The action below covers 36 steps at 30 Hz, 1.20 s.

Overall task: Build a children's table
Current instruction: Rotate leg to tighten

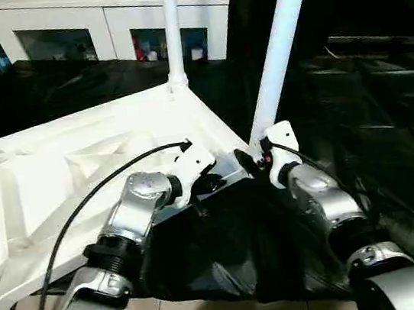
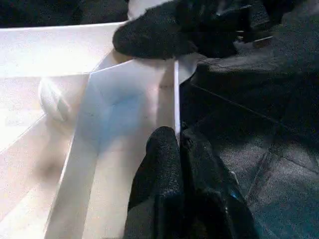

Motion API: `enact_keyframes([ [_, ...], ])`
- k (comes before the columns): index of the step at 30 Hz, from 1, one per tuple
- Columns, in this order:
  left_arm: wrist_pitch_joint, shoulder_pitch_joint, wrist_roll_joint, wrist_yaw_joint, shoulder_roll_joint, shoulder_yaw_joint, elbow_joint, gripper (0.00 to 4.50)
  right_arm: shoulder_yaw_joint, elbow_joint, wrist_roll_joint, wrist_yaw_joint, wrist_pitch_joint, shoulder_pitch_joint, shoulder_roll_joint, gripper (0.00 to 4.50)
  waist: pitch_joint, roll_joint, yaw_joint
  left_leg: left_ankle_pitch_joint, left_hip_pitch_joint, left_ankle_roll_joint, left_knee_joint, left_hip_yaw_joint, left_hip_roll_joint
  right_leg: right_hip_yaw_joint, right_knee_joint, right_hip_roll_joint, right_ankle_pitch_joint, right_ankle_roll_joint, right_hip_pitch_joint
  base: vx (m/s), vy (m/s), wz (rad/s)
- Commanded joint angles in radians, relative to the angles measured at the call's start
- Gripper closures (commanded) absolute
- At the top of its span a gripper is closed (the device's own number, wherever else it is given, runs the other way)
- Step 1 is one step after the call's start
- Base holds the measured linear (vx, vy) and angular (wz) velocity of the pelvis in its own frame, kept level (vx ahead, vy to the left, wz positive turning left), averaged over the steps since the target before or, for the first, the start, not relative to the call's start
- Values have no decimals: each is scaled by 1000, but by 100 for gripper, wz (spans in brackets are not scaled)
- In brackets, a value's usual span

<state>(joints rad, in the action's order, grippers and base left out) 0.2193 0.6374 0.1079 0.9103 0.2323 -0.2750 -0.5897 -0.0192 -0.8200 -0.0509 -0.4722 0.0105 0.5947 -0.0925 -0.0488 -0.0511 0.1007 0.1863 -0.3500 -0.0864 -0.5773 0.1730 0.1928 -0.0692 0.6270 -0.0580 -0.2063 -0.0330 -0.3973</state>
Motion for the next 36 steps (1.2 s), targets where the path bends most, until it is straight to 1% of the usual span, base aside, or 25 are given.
enact_keyframes([
  [1, -29, -16, -17, 75, 15, -33, 46, 450, -77, 15, -20, -156, 12, -25, 1, 43, 58, 7, 2, 146, -4, 41, 64, -12, 42, 60, -79, -94, -120, -175, 58, 0, 0, 0],
  [2, -31, -22, -22, 94, 25, -32, 55, 450, -81, 22, -23, -183, 16, -29, -10, 43, 59, 5, -1, 124, -5, 55, 62, -11, 42, 59, -73, -93, -64, -192, 60, 0, 0, 0],
  [3, -40, -31, -33, 127, 41, -32, 71, 450, -95, 44, -29, -239, 15, -40, -29, 43, 58, 10, -3, 123, -5, 59, 61, -11, 40, 58, -73, -92, -58, -198, 59, 0, 0, 0],
  [4, -44, -33, -36, 138, 47, -32, 75, 450, -99, 51, -30, -258, 15, -44, -36, 43, 58, 7, -5, 120, -6, 66, 60, -10, 40, 59, -72, -91, -46, -205, 60, 0, 0, 0],
  [6, -52, -43, -48, 174, 65, -32, 91, 450, -113, 75, -33, -320, 12, -56, -56, 43, 57, 8, -3, 124, -4, 72, 61, -10, 42, 58, -74, -92, -49, -213, 60, 0, 0, 0],
  [7, -74, -61, -63, 235, 100, -37, 119, 450, -137, 136, -59, -445, -8, -84, -95, 43, 56, 8, -3, 133, -4, 77, 61, -11, 43, 57, -74, -91, -59, -213, 61, 0, 0, 0],
  [8, -79, -64, -66, 244, 106, -37, 123, 450, -141, 147, -66, -468, -16, -88, -101, 43, 56, 8, -2, 137, -3, 79, 62, -11, 45, 58, -75, -91, -66, -210, 61, 0, 0, 0],
  [9, -92, -76, -79, 283, 130, -39, 141, 450, -160, 197, -95, -562, -47, -108, -130, 43, 56, 11, -2, 142, -2, 81, 62, -11, 45, 58, -75, -91, -67, -213, 60, 0, 0, 0],
  [10, -93, -82, -86, 301, 141, -39, 151, 450, -172, 217, -102, -597, -58, -117, -143, 43, 56, 10, -1, 140, -2, 84, 62, -12, 47, 56, -73, -89, -60, -217, 61, 0, 0, 0],
  [12, -94, -90, -95, 324, 155, -43, 164, 450, -187, 238, -106, -645, -67, -128, -161, 43, 54, 13, 1, 153, 0, 77, 63, -10, 48, 55, -75, -88, -80, -219, 57, 0, 0, 0],
  [13, -94, -90, -96, 326, 157, -43, 165, 450, -189, 239, -106, -650, -68, -129, -162, 56, 54, 12, 3, 158, 0, 72, 63, -10, 49, 56, -76, -91, -95, -219, 57, 0, 0, 0],
  [14, -102, -100, -99, 352, 178, -52, 177, 450, -212, 261, -103, -697, -73, -143, -183, 56, 53, 12, 4, 161, 1, 69, 64, -10, 49, 56, -77, -91, -107, -218, 55, 0, 0, 0],
  [16, -105, -108, -101, 370, 190, -56, 187, 450, -225, 272, -100, -723, -75, -150, -195, 78, 54, 11, 8, 165, 1, 61, 64, -10, 48, 56, -78, -91, -131, -212, 56, 0, 0, 0],
  [21, -92, -140, -118, 421, 219, -64, 242, 450, -233, 303, -112, -777, -97, -166, -216, 111, 54, 9, 12, 150, 1, 60, 63, -9, 47, 57, -76, -90, -115, -211, 55, 0, 0, 0],
  [22, -91, -143, -120, 426, 222, -64, 246, 450, -232, 310, -115, -780, -104, -166, -216, 119, 54, 12, 14, 151, 1, 59, 63, -9, 48, 56, -77, -90, -119, -210, 55, 0, 0, 0],
  [24, -91, -147, -121, 430, 224, -65, 250, 450, -231, 319, -121, -783, -116, -167, -216, 142, 54, 11, 14, 152, 0, 57, 63, -10, 47, 56, -76, -88, -119, -208, 55, 0, 0, 0],
  [25, -92, -146, -118, 424, 222, -62, 245, 450, -227, 326, -125, -778, -127, -169, -213, 148, 54, 13, 13, 155, 1, 54, 63, -10, 46, 56, -77, -88, -124, -207, 54, 0, 0, 0],
  [27, -92, -146, -118, 424, 222, -62, 245, 450, -227, 326, -125, -778, -127, -169, -213, 153, 54, 12, 13, 157, 2, 51, 63, -10, 46, 56, -78, -88, -129, -205, 54, 0, 0, 0],
  [30, -73, -129, -102, 368, 199, -51, 208, 450, -190, 317, -130, -680, -142, -170, -175, 178, 55, 14, 12, 155, 2, 45, 63, -10, 45, 57, -78, -89, -128, -204, 54, 0, 0, 0],
  [31, -73, -129, -102, 368, 199, -51, 208, 450, -190, 317, -130, -680, -142, -170, -175, 180, 54, 14, 11, 159, 2, 43, 64, -9, 45, 57, -79, -88, -133, -202, 52, 0, 0, 0],
  [32, -49, -115, -93, 318, 176, -41, 184, 450, -162, 286, -110, -560, -146, -160, -136, 180, 53, 12, 10, 172, 3, 35, 66, -11, 45, 57, -82, -90, -160, -198, 53, 0, 0, 0],
  [33, -42, -111, -91, 305, 170, -38, 178, 450, -155, 277, -104, -527, -148, -157, -125, 181, 50, 12, 6, 186, 5, 23, 68, -11, 43, 58, -87, -90, -201, -190, 48, 0, 0, 0],
  [34, -31, -105, -88, 283, 159, -34, 169, 450, -144, 260, -90, -472, -147, -151, -108, 181, 51, 11, 5, 198, 6, 9, 69, -13, 42, 57, -89, -92, -247, -176, 50, 0, 0, 0],
  [35, -8, -84, -73, 226, 133, -28, 139, 450, -124, 216, -70, -363, -141, -135, -73, 182, 51, 10, 4, 202, 5, 6, 70, -15, 42, 57, -91, -93, -263, -170, 51, 0, 0, 0],
  [36, 9, -65, -62, 178, 107, -23, 110, 450, -105, 172, -56, -270, -131, -118, -42, 183, 46, 13, 0, 218, 7, -3, 72, -14, 42, 58, -97, -93, -305, -160, 45, 0, 0, 0],
])
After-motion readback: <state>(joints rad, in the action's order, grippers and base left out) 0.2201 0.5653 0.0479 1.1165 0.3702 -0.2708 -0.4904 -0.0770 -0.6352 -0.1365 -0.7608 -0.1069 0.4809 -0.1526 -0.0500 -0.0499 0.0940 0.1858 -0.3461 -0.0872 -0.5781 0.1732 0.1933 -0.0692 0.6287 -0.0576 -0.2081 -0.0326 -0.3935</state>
